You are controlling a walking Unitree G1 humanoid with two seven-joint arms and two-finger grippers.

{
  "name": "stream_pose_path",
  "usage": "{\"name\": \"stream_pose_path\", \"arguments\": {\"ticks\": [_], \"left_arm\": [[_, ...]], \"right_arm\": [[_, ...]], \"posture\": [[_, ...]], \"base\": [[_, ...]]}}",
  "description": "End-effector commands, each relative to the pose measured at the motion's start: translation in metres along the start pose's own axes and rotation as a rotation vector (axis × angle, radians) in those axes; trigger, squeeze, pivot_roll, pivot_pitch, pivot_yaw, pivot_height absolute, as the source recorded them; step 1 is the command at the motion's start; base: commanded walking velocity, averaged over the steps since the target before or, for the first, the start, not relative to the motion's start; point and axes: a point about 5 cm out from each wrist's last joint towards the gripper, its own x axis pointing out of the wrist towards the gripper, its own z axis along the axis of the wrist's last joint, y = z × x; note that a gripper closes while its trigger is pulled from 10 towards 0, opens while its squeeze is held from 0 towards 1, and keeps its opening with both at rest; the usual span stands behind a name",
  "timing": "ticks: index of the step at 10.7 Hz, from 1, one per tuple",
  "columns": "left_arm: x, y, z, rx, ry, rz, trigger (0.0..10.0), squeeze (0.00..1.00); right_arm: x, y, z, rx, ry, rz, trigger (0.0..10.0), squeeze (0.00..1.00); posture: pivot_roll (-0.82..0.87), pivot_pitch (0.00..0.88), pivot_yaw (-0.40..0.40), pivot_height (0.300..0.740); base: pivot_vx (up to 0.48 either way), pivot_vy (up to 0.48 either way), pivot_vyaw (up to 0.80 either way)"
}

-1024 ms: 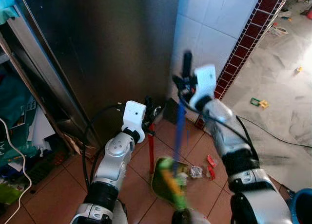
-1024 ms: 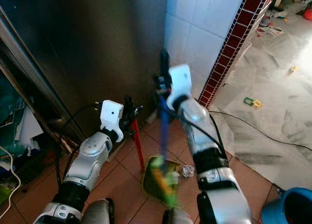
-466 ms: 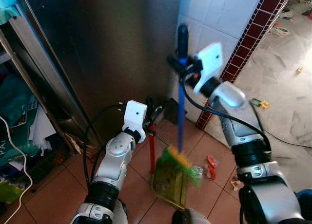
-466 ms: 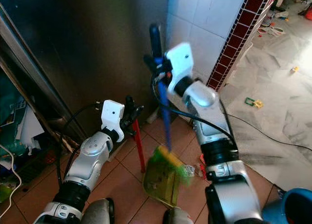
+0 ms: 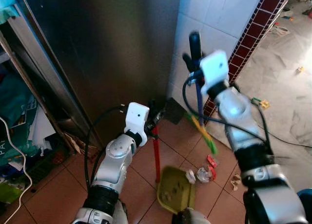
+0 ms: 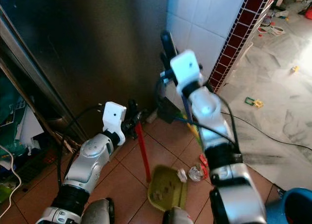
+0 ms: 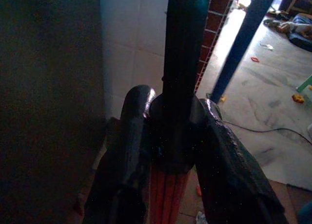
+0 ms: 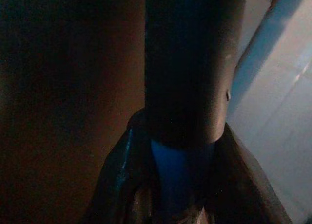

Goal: Sweep floor

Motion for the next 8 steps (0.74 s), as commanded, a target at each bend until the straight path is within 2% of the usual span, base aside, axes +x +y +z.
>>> {"name": "stream_pose_path", "arguments": {"ticks": [1,3,5,8], "left_arm": [[-0.001,-0.003,0.007,-0.008,-0.028,-0.017,10.0,0.0],[-0.006,0.0,0.006,0.02,-0.011,-0.001,10.0,0.0],[-0.009,0.006,0.002,0.057,0.017,0.037,10.0,0.0],[-0.01,0.009,-0.003,0.05,0.032,0.076,10.0,0.0]], "right_arm": [[-0.002,0.004,-0.002,-0.028,-0.001,0.006,10.0,0.0],[-0.009,0.005,-0.015,-0.102,0.028,-0.003,10.0,0.0],[-0.013,0.004,-0.027,-0.133,0.099,-0.031,10.0,0.0],[-0.018,0.029,-0.039,0.094,0.169,0.001,10.0,0.0]], "posture": [[0.02,0.085,-0.035,0.74],[0.02,0.084,-0.034,0.74],[0.02,0.084,-0.036,0.74],[0.02,0.079,-0.037,0.74]], "base": [[0.0,0.0,0.0],[0.0,0.0,0.0],[0.0,0.0,0.0],[0.0,0.0,0.0]]}}
